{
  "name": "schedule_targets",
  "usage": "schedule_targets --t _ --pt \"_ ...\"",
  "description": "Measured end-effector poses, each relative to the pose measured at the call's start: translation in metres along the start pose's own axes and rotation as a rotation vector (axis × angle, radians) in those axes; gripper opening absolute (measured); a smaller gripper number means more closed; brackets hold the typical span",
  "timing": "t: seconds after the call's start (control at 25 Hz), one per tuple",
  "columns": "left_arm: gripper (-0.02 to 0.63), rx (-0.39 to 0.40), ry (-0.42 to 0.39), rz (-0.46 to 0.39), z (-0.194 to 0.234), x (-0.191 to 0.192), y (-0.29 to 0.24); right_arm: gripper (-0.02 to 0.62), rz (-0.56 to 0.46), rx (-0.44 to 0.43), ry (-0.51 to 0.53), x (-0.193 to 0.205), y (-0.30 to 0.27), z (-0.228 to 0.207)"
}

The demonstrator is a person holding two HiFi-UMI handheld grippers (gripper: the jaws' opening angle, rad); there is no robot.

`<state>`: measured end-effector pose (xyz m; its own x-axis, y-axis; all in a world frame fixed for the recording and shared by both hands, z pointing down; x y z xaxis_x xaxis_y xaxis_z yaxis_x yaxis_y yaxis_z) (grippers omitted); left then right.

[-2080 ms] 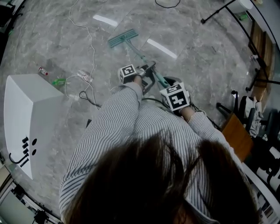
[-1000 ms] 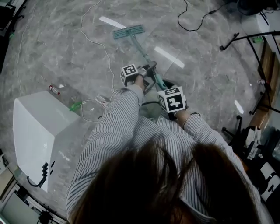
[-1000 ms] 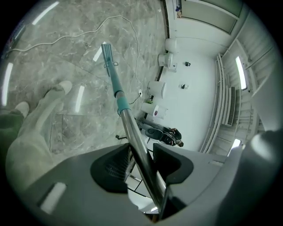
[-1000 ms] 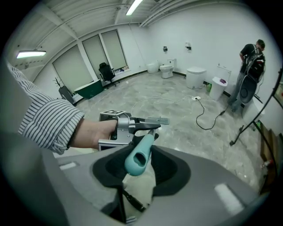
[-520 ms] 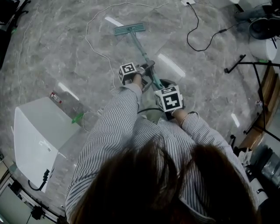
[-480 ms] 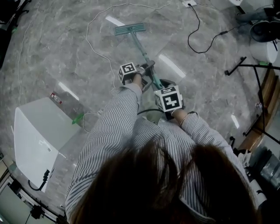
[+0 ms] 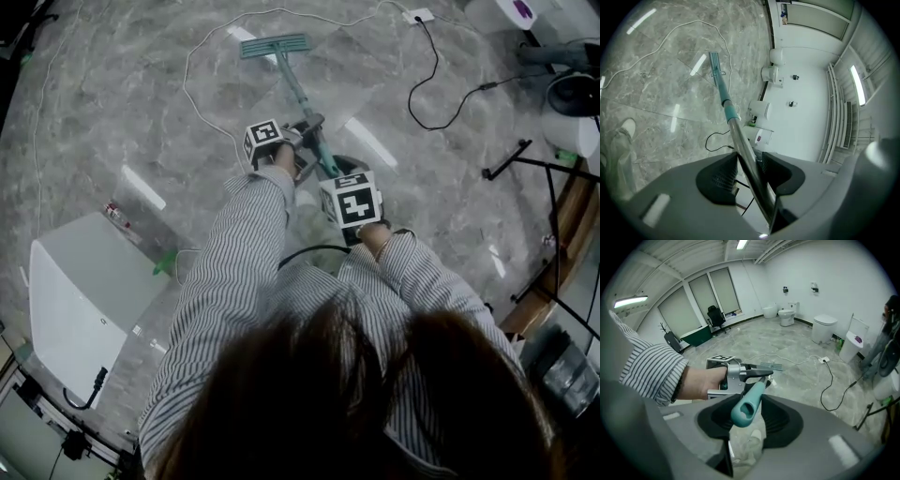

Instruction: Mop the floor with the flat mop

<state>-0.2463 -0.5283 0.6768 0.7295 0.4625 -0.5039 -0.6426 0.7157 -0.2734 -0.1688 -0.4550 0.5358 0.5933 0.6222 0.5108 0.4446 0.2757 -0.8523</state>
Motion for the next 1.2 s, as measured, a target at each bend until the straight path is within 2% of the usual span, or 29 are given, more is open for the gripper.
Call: schedule_targets --t 0.32,0.6,0.92,1.2 --pt "0.164 0.023 0.027 -0.034 0.004 0.005 -0.001 0.138 0.009 0.001 -0.006 0.005 0.002 -0.001" --pt "0.166 0.035 0.009 -0.029 0.015 0.020 0.010 0.137 0.004 0.009 -0.006 0.022 0.012 0.010" --pt "0.166 0.025 -0.001 -0.021 0.060 0.076 0.050 0.135 -0.007 0.004 -0.013 0.085 0.047 0.048" --pt "0.170 0.023 -0.017 0.004 0.121 0.146 0.102 0.133 -0.005 0.010 -0.022 0.168 0.092 0.100"
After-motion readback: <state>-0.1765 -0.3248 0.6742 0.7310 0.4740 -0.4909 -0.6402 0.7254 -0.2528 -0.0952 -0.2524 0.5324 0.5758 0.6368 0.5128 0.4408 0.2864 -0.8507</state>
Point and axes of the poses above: the fingertips, and each gripper's own axes: y backward along the fingers, z to its left, x out of its underside, the point moved 5 cm from there along y, backward along the fingers, and after that the axes turned 11 degrees about y, right-handed, at the moved point
